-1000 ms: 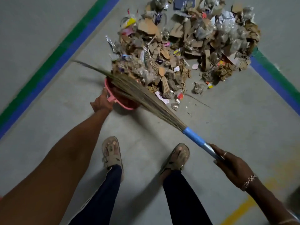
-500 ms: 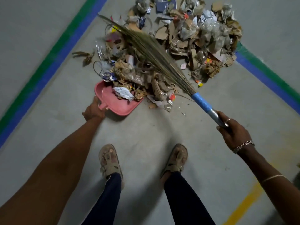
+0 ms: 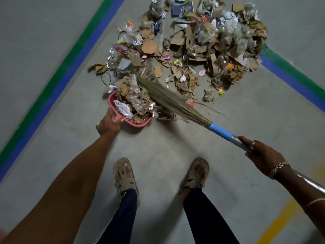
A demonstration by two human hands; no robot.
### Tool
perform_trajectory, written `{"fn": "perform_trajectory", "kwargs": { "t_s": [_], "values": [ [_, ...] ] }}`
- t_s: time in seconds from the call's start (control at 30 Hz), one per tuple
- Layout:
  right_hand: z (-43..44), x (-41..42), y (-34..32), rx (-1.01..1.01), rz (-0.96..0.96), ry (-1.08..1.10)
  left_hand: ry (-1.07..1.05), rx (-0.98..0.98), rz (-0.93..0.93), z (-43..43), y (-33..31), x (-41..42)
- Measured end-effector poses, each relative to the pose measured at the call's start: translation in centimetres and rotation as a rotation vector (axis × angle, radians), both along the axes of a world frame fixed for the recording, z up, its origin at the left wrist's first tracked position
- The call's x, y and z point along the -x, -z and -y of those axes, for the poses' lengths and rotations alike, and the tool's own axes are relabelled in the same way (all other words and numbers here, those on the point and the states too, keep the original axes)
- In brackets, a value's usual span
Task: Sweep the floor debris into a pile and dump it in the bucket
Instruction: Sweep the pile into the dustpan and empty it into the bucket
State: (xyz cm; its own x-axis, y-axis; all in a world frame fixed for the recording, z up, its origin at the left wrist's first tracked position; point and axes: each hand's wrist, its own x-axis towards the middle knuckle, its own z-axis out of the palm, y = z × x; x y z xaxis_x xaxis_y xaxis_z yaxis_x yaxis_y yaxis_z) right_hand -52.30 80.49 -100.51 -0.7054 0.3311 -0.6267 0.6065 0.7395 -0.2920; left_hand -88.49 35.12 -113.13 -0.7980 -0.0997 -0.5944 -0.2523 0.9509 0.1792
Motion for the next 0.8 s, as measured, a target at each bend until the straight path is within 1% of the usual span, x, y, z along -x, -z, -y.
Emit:
{"fn": "perform_trajectory", "kwargs": {
  "t_s": [0.2, 0.3, 0.4, 0.5, 0.8],
  "values": [
    [1.7, -2.7, -2.8, 0.015, -0.112, 0.159, -0.011, -0.056, -0.034, -1.0, -1.9, -2.0],
    [2.1, -3.4, -4.6, 0.042, -0.148, 0.185, 0.002, -0.076, -0.039, -1.3, -4.1, -2.8],
    [2.5, -3.4, -7.3, 0.032, -0.128, 0.169, -0.004, -0.091, -0.033, -1.2, -6.7, -3.2],
    [3.0, -3.3, -10.5, 0.037, -0.135, 0.174, -0.027, -0.125, -0.048, -0.8, -10.2, -3.7],
    [5.2, -3.8, -19.5, 0.246, -0.246, 0.258, -0.145, -0.135, -0.143, 0.7, -22.9, -5.8]
  ]
}}
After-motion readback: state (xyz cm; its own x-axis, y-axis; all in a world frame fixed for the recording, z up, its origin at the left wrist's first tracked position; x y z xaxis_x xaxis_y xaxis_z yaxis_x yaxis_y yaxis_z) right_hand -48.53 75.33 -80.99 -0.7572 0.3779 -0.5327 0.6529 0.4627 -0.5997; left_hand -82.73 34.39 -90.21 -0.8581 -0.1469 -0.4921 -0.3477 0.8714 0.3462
